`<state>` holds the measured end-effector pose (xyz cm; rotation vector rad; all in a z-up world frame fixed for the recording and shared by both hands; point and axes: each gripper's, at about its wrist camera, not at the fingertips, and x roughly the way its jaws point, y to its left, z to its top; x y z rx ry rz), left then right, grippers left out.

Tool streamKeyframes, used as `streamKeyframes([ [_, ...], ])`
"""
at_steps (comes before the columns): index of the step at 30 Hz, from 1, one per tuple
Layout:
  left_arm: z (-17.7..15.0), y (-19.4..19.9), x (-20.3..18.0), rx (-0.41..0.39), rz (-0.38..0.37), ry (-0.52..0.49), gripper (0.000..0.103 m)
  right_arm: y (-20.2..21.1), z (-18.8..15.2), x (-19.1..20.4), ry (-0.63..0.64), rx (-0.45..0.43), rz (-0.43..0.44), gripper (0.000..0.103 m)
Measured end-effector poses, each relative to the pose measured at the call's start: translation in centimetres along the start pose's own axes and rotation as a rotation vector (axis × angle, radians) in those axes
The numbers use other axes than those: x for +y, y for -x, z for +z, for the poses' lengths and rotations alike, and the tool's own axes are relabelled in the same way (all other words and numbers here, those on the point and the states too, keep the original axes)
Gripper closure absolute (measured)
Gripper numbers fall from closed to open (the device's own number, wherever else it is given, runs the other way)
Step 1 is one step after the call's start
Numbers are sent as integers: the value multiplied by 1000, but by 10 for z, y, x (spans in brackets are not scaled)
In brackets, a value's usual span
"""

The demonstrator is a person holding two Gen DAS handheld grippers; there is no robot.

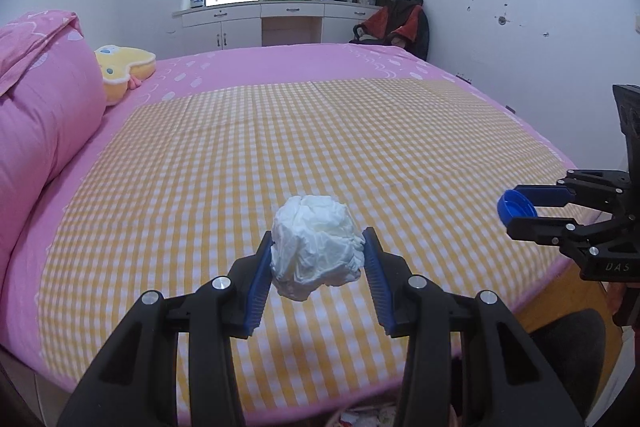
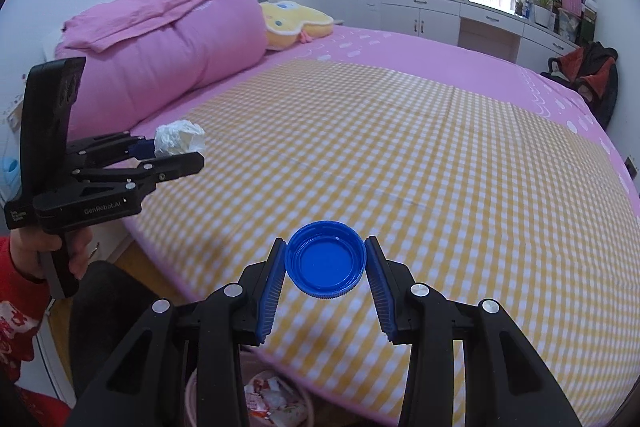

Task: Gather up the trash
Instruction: 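Carry the tissue ball and blue cap over the pink bin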

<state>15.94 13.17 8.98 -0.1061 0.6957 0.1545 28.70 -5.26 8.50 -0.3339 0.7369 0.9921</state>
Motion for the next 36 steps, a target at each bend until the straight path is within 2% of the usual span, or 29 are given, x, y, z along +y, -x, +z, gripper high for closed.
streamKeyframes([
  [5,-24,36,-18,-19,-16,-13,59,28,-23,23,-3,-26,27,59],
  [12,-72,65,-37,20,-93,25,59,59,-67,41,-60,-45,70,59],
  [19,-117,87,-43,35,-82,52,59,75,-107,56,-107,-44,100,59],
  [30,-171,75,-55,133,-110,81,59,58,-160,63,-218,22,157,59],
  [36,-197,50,-58,214,-130,96,59,34,-181,68,-260,91,179,59],
])
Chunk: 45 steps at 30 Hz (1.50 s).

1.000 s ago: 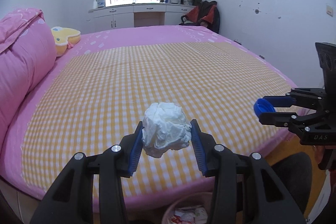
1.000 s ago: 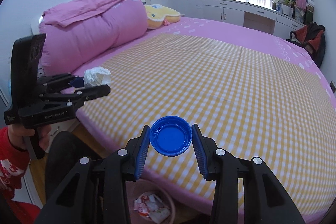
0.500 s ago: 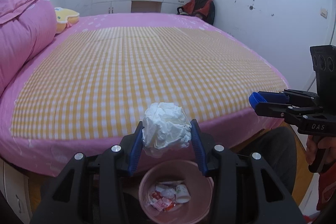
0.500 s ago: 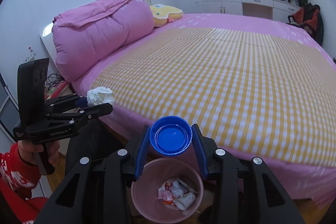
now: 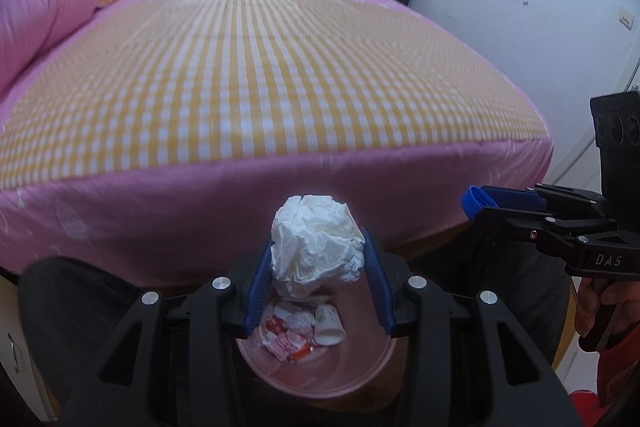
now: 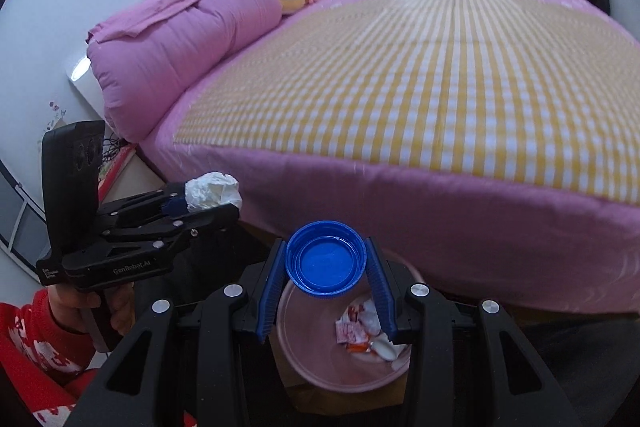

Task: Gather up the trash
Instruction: 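Carry the tissue ball and blue cap over the pink bin, then open both tools to drop the tissue and cap into the pink bin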

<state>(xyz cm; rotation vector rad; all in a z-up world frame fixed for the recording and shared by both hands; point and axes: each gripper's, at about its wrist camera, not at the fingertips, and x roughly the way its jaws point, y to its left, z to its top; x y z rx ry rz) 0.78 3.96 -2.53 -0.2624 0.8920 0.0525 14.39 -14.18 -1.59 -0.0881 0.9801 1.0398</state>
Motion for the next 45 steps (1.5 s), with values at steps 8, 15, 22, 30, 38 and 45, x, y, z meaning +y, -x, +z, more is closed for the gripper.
streamKeyframes([
  [8,-19,-40,10,92,6,34,59,-43,-13,-11,-51,88,32,59],
  [15,-28,-81,20,173,17,59,59,-80,-24,-33,-120,151,62,59],
  [22,-41,-134,27,283,-4,102,59,-127,-37,-61,-220,231,76,59],
  [30,-61,-191,42,388,6,152,59,-174,-59,-89,-304,332,31,59],
  [38,-73,-228,54,480,-34,192,59,-203,-73,-106,-348,423,-16,59],
  [45,-79,-235,63,518,-36,221,54,-208,-76,-108,-334,453,-37,52],
])
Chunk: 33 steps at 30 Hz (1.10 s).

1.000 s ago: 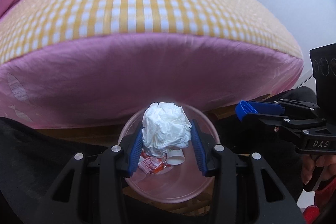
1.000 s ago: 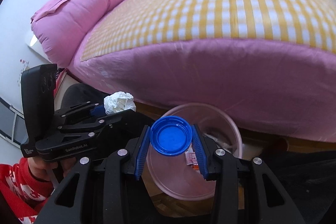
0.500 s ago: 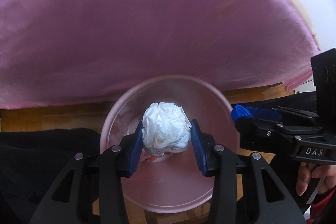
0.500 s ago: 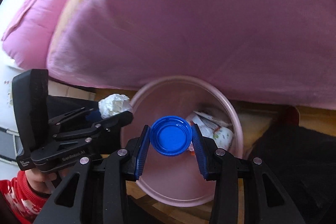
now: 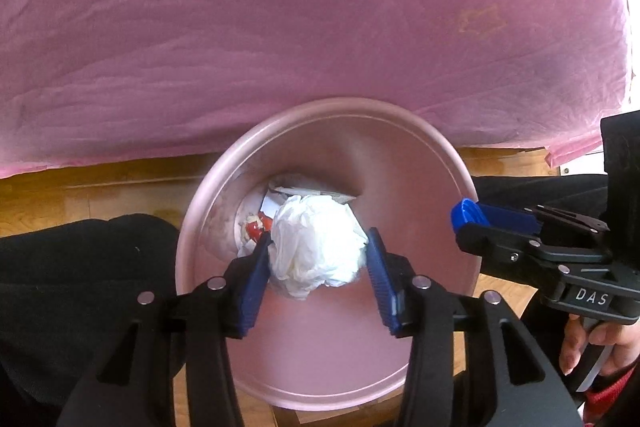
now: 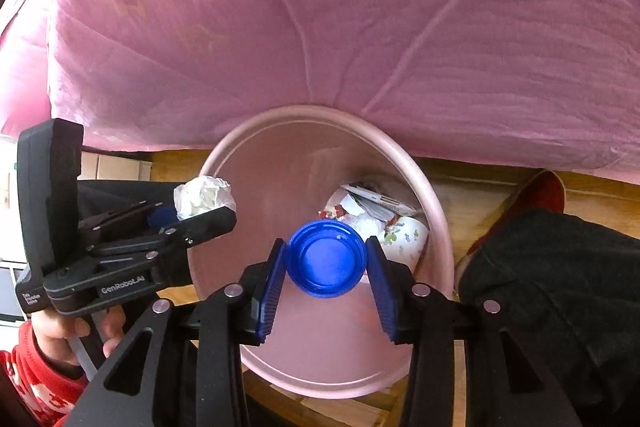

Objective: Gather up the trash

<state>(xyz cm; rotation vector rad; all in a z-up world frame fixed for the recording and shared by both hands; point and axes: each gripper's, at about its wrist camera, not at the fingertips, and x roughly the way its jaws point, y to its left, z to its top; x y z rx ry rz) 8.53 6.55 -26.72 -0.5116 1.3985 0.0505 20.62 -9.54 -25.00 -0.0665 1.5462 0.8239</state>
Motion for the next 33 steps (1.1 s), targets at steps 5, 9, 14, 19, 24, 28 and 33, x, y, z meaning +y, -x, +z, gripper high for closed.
streamKeyframes([
  [5,-4,-1,6,10,-5,8,26,8,-4,1,-14,-20,-7,22],
  [9,-10,5,4,20,12,-36,15,20,-7,-4,-42,-29,18,9],
  [14,-12,17,4,0,28,-73,5,31,-12,-9,-51,-35,44,3],
  [19,-12,37,7,-48,-19,-77,5,37,-17,-4,-20,-42,96,3],
  [24,-12,41,6,-51,-19,-94,5,34,-18,3,13,-30,81,3],
  [28,-10,45,8,-65,-12,-93,4,33,-18,4,21,-27,77,3],
  [33,-14,45,0,-74,4,-132,4,33,-20,4,24,-25,71,3],
])
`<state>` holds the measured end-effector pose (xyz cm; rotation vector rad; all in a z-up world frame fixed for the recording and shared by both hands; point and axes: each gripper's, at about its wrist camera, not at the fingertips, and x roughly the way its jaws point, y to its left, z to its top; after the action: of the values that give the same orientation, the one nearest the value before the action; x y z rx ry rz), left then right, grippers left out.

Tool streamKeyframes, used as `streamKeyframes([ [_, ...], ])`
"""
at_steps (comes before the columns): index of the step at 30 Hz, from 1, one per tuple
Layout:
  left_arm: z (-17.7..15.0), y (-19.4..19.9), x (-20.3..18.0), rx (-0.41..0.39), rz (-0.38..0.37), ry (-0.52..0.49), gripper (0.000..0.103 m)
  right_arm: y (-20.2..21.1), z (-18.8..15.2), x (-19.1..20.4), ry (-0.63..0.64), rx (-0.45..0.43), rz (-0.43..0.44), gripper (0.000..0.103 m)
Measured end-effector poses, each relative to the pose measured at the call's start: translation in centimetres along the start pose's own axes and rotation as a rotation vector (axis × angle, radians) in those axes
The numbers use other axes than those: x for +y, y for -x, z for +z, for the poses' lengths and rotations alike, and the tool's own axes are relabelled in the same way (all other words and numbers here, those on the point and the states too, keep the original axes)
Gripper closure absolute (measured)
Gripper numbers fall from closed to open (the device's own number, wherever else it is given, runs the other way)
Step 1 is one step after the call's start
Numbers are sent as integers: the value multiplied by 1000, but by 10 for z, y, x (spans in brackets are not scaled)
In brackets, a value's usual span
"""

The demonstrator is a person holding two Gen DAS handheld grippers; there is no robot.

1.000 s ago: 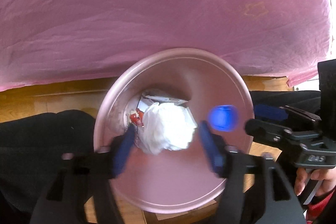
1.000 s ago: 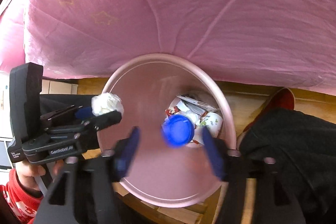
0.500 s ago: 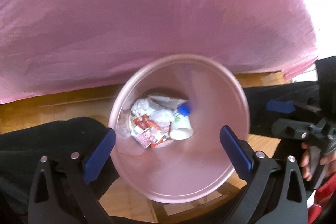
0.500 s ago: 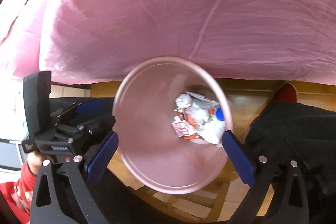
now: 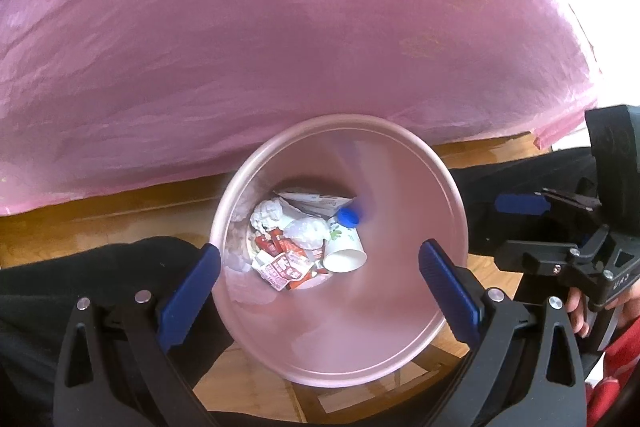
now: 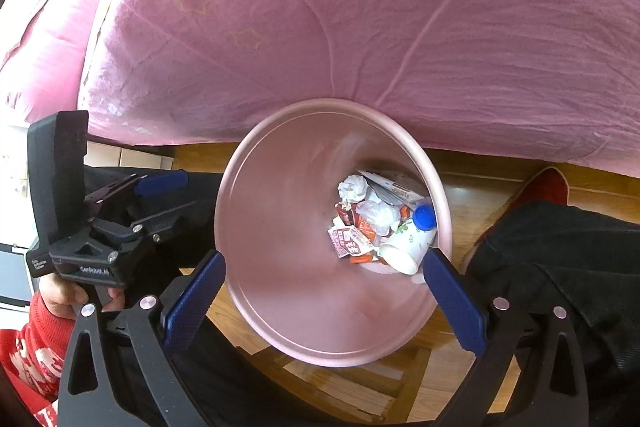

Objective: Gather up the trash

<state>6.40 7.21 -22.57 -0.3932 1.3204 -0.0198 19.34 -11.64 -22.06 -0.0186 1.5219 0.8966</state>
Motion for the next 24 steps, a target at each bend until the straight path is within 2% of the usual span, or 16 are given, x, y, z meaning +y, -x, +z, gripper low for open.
streamKeyframes([
  [2,-1,0,-3,-3,18,-18,4,0,0,0,0,0,7,3],
  [10,-2,3,0,-6,-23,-1,4,2,1,-3,-2,-2,10,3],
  [24,-2,13,-3,-32,-35,-13,4,1,1,-2,-2,-4,10,3],
])
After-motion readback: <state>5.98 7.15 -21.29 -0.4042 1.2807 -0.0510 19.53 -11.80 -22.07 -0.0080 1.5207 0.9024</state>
